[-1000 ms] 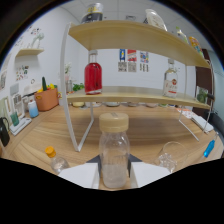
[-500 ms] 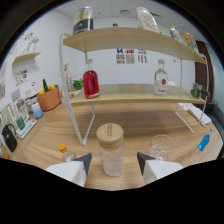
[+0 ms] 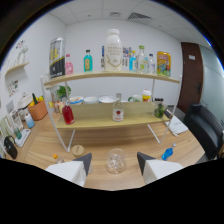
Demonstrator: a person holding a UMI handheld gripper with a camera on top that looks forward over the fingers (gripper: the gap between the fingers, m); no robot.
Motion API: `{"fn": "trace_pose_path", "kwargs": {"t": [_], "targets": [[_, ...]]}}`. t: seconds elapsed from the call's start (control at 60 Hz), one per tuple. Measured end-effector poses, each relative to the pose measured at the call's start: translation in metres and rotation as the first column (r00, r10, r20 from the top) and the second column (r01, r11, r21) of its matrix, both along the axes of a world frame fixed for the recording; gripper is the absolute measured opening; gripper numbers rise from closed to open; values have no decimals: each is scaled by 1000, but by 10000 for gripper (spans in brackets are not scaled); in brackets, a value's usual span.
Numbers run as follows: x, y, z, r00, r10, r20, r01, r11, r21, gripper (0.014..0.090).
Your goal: Make me a cup of Mount Fuji.
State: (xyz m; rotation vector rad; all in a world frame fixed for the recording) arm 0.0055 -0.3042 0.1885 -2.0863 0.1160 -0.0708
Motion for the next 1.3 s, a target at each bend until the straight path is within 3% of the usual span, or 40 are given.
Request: {"fn": "trace_pose_path", "kwargs": {"t": [0.1,0.2,0.333,0.417,0.517,0.65,0.783,1.05,1.15,1.3], "targets": [[7,21,63,1000,2,-5,-2,997,81,854],[11,52,129,1000,17,20,-20,982,186,853],[13,102,198,999,30,36,-41,940,339,854],[14,135,218,998,33,49,-49,924,380,852],[15,170,221,999,33,36,-44,916,399,843],[20,202,212,999,22,28,-31,930,367,756],[19,214,201,999,28,16,-32,938,346,510],[17,204,207,999,35,3,-33,940,338,478],[12,189,226,998,61,-8,-54,926,373,481],[19,153,260,997,70,17,-70,887,457,481]]}}
